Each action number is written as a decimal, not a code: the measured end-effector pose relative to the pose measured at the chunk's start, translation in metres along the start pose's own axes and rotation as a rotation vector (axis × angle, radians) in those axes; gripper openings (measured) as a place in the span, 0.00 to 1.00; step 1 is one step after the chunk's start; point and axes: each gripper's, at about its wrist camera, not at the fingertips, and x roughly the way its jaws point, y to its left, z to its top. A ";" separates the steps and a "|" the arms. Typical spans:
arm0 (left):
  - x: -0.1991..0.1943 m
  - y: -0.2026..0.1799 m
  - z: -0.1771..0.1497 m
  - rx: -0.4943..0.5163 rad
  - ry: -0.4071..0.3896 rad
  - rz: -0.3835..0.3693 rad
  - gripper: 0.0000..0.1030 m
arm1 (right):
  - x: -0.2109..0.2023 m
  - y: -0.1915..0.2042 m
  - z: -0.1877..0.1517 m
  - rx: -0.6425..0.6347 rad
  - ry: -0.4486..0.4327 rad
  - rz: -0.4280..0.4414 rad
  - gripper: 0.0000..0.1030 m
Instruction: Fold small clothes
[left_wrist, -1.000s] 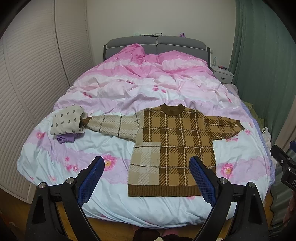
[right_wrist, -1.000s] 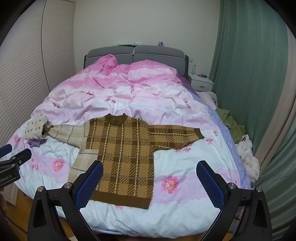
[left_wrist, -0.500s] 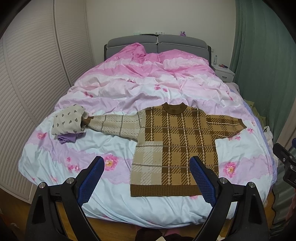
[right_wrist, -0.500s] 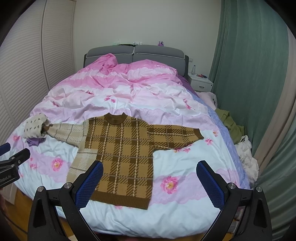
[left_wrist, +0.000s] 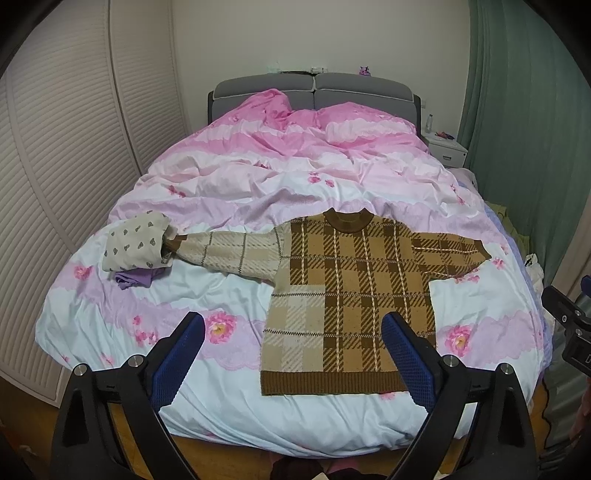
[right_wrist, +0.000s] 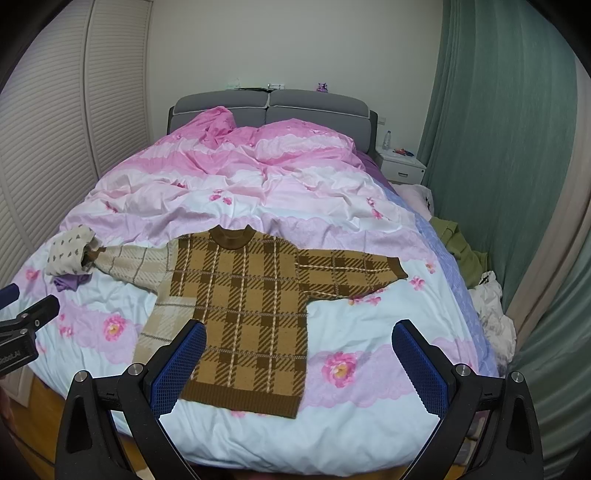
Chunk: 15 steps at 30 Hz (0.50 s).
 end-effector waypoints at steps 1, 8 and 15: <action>0.001 0.001 0.000 -0.001 0.000 0.000 0.95 | 0.000 0.000 0.000 0.000 0.001 0.000 0.99; 0.001 0.000 -0.001 -0.001 -0.002 -0.003 0.95 | 0.001 0.001 0.001 -0.001 0.000 -0.002 0.99; 0.001 -0.004 0.000 0.013 -0.008 0.003 0.95 | 0.001 0.002 0.001 0.000 0.002 -0.003 0.99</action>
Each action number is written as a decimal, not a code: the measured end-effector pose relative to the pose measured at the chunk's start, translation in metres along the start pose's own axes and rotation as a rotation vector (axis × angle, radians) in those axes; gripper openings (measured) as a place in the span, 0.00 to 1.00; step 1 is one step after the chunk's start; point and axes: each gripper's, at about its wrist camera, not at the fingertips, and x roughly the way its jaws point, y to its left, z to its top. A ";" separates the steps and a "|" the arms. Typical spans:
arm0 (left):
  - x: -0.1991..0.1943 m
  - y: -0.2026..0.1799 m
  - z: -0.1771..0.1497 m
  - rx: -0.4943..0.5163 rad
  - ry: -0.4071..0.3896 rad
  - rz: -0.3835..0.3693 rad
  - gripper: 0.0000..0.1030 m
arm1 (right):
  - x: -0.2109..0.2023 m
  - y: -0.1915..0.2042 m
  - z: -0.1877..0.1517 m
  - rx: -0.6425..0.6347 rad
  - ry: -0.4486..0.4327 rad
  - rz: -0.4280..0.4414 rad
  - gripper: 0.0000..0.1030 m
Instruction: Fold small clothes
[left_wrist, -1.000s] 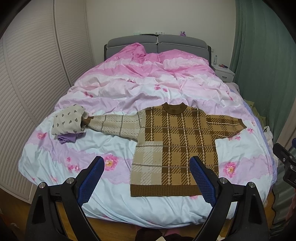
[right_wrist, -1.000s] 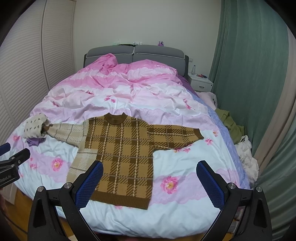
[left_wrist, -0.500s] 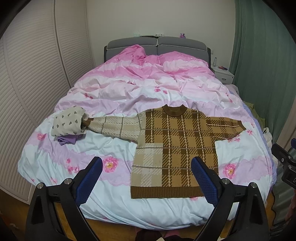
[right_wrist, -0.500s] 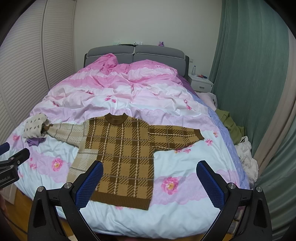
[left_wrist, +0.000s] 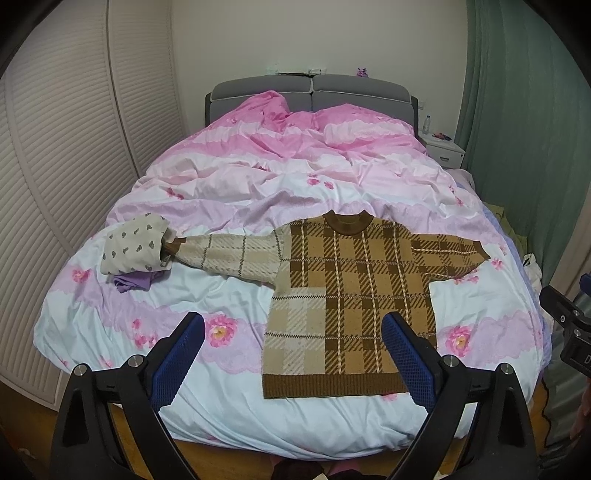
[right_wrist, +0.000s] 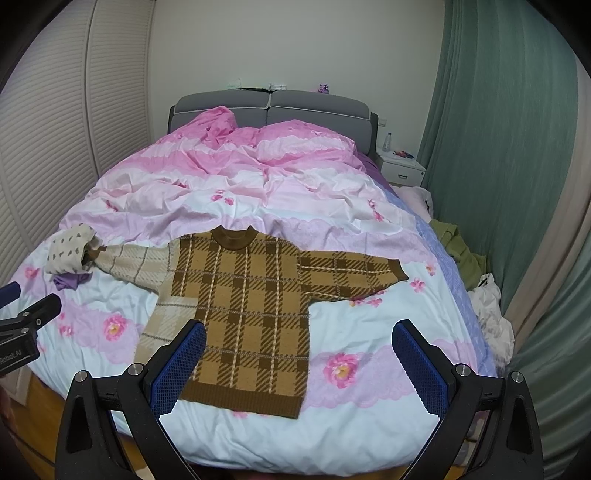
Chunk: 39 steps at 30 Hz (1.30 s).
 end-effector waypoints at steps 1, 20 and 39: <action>0.000 -0.001 0.001 0.004 -0.001 0.001 0.95 | 0.000 0.000 0.000 0.000 0.000 0.001 0.99; 0.041 0.017 0.035 0.089 0.032 -0.078 0.96 | 0.019 0.021 0.009 0.035 0.027 -0.046 0.99; 0.126 -0.089 0.095 0.076 0.100 -0.194 0.96 | 0.095 -0.033 0.046 0.065 0.077 -0.189 0.99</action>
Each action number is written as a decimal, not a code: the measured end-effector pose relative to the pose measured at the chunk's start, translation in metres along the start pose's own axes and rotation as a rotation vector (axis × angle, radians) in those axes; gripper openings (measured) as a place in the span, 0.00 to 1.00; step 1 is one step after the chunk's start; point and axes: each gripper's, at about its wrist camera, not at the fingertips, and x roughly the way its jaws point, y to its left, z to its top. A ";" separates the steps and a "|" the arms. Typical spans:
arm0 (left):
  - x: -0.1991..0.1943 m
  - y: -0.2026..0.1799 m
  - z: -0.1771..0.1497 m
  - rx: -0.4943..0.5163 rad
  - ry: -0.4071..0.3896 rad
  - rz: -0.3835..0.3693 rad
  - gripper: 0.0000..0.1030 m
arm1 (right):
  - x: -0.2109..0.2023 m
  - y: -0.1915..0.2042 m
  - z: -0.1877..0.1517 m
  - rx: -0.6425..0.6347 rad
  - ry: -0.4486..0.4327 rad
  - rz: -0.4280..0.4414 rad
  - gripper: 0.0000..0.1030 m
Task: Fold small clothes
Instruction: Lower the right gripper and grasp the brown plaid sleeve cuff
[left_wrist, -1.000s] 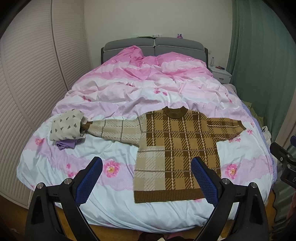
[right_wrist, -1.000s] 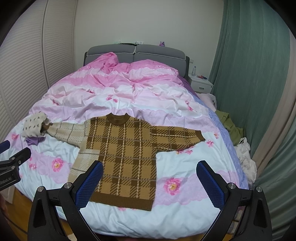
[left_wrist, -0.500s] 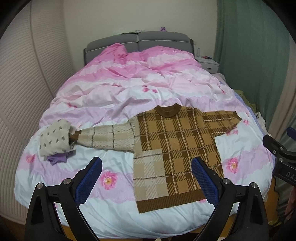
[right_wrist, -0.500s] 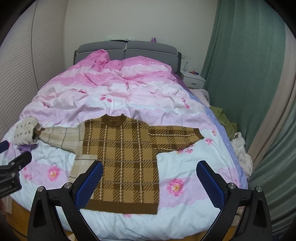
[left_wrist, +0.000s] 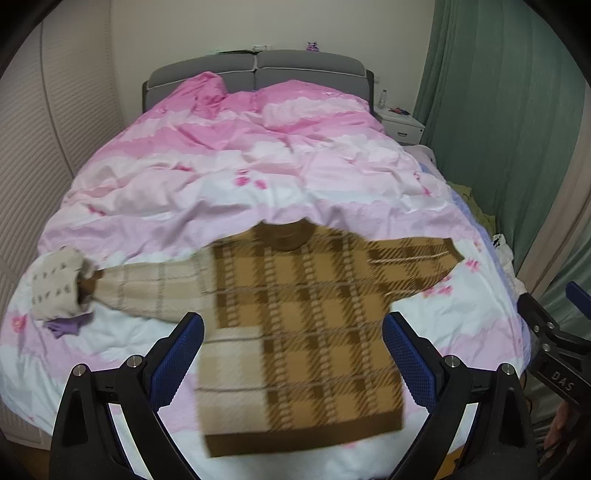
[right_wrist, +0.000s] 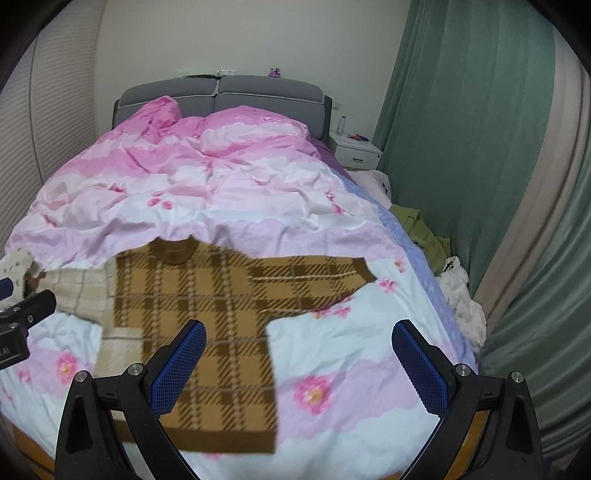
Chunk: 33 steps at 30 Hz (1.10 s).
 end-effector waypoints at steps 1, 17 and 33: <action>0.009 -0.017 0.006 0.002 -0.005 0.012 0.96 | 0.011 -0.012 0.004 -0.001 -0.006 0.004 0.99; 0.195 -0.202 0.084 0.027 0.049 0.141 0.96 | 0.261 -0.164 0.050 0.083 0.110 0.098 0.99; 0.320 -0.247 0.087 0.120 0.216 0.246 0.96 | 0.453 -0.213 0.015 0.298 0.407 0.142 0.81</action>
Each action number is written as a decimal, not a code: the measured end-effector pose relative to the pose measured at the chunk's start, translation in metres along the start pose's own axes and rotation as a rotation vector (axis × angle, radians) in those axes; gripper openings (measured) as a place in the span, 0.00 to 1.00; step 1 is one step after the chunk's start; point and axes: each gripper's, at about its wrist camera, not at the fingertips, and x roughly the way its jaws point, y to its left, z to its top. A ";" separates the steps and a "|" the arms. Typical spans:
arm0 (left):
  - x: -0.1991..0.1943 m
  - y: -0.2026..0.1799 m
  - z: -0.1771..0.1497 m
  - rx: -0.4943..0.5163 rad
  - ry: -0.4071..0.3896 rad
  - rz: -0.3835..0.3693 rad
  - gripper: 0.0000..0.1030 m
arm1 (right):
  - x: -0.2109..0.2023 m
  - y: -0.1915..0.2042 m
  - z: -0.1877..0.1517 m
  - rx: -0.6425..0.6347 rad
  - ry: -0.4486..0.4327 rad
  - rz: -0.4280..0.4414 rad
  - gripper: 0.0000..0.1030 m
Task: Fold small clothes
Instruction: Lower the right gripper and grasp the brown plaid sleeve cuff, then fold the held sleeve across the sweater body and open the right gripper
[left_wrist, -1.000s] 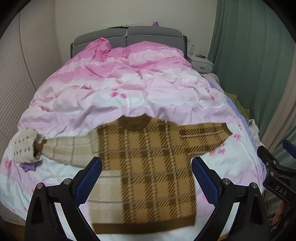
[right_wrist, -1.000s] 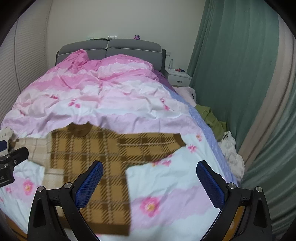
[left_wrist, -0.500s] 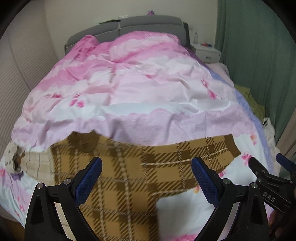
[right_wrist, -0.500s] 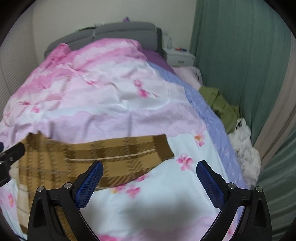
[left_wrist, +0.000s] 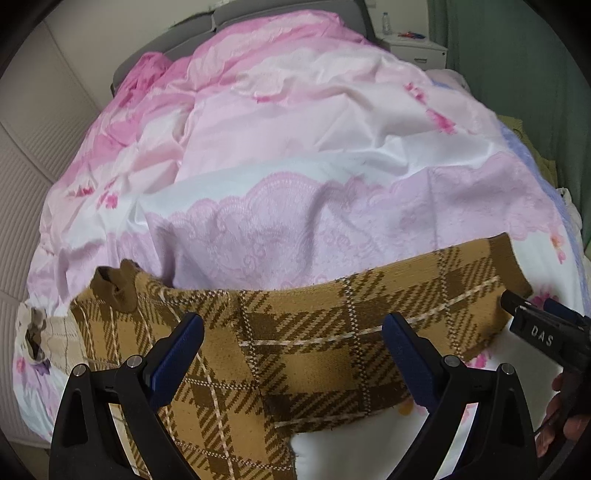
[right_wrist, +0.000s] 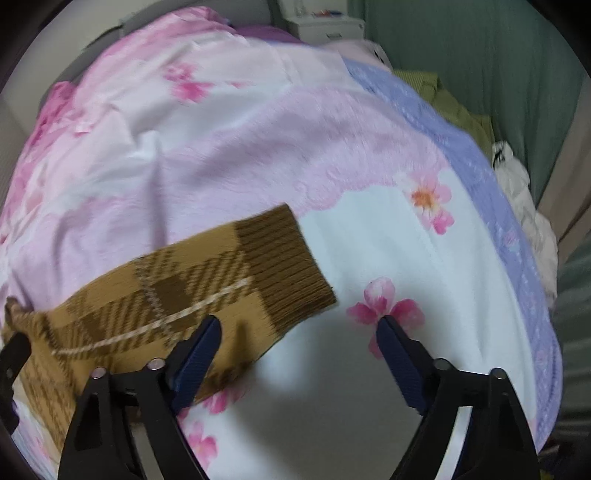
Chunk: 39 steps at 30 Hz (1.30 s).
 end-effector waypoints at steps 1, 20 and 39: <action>0.002 -0.001 0.000 0.000 0.006 -0.002 0.96 | 0.008 -0.003 0.002 0.016 0.020 0.008 0.81; -0.008 0.110 -0.059 -0.086 0.049 -0.113 0.96 | -0.091 0.072 -0.008 -0.135 -0.154 -0.074 0.12; -0.051 0.405 -0.149 -0.276 0.037 0.031 0.96 | -0.194 0.384 -0.105 -0.644 -0.324 0.012 0.11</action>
